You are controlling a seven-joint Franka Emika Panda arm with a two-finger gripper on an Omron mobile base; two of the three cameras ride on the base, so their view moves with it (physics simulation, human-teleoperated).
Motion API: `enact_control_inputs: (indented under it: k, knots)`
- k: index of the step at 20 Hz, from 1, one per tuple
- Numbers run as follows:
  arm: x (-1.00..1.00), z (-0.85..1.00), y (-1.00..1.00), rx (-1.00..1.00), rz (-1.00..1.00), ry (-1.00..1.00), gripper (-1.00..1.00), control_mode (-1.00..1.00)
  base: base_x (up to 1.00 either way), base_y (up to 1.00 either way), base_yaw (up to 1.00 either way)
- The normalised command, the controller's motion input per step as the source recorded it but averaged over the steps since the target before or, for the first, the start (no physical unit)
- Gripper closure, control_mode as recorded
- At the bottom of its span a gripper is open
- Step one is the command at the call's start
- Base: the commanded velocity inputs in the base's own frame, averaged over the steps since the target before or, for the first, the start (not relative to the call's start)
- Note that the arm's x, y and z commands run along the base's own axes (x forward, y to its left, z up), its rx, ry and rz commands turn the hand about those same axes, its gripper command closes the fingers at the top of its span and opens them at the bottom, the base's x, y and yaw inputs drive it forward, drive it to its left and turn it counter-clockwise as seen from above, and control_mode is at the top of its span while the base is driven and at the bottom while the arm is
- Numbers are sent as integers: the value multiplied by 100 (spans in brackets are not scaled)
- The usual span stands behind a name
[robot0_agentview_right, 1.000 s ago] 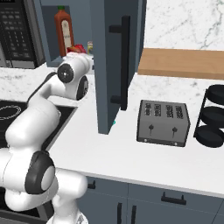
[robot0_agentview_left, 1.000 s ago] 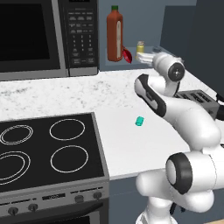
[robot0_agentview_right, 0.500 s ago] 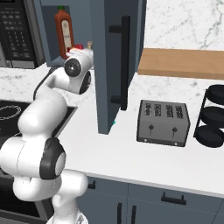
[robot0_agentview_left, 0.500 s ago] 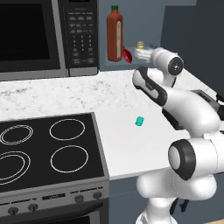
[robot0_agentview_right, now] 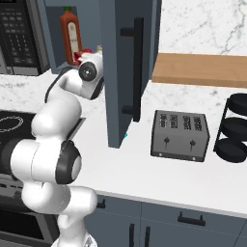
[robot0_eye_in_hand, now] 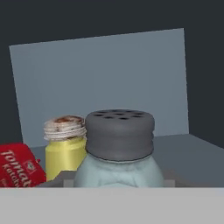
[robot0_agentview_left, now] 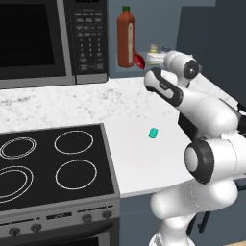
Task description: Put the shaker and condiment bottle from the counter next to their counterparts in the cabinet.
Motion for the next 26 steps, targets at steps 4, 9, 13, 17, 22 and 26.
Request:
enact_control_inputs:
  k: [4, 9, 13, 17, 22, 26]
  knots:
    - [2, -2, -3, -15, -4, 5, 100, -100, 0, 0, 0]
    - [19, 0, 0, -7, -1, 6, 100, -100, 0, 0, 0]
    - [13, 0, -1, -8, 0, 5, 100, -100, 0, 0, 0]
    - [6, 0, -8, -8, 0, 5, 100, -100, 0, 0, 0]
    - [-2, -1, -21, -3, 0, 0, -100, -100, 0, 0, 0]
    - [-37, 0, -26, 0, 0, 0, -100, -100, 0, 0, 0]
